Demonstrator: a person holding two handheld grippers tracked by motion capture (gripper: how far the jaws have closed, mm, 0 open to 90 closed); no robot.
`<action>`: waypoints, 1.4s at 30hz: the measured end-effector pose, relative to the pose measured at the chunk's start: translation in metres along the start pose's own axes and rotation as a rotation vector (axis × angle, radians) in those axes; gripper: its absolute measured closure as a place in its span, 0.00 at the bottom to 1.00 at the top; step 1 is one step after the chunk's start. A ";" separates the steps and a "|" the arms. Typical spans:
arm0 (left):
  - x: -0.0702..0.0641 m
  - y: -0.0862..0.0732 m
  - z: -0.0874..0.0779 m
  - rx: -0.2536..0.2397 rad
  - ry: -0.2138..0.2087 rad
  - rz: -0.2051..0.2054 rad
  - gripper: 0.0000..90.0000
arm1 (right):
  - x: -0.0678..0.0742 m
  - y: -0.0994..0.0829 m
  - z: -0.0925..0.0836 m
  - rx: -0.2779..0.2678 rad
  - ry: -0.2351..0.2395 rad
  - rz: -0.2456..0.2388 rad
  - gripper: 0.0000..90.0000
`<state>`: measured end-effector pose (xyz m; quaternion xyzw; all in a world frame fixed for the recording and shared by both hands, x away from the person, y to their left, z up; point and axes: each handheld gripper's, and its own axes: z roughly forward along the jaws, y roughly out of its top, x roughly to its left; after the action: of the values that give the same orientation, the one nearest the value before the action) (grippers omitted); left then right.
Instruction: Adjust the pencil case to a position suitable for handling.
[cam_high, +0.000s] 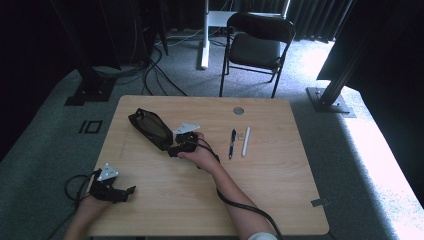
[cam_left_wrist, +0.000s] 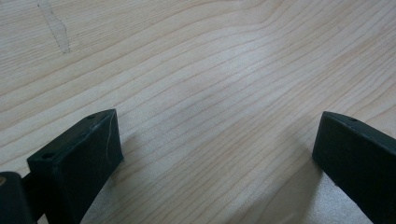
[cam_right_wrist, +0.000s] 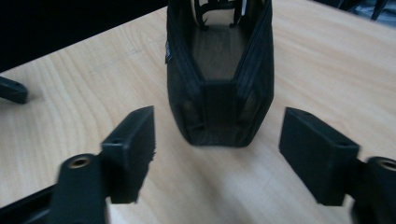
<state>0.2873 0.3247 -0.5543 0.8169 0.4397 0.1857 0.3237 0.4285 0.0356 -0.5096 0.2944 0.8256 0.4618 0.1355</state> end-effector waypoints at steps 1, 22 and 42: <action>0.000 0.000 0.000 0.000 0.000 0.000 0.02 | 0.000 0.001 0.001 -0.001 -0.003 0.000 0.35; 0.000 0.000 0.000 0.000 0.000 0.000 0.02 | 0.003 0.010 0.009 0.035 0.008 -0.011 0.81; 0.000 0.000 0.000 0.000 0.000 0.001 0.02 | -0.009 -0.009 -0.026 0.045 0.020 0.031 0.81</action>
<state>0.2873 0.3248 -0.5543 0.8171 0.4395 0.1856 0.3236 0.4192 0.0088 -0.5034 0.3055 0.8325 0.4479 0.1136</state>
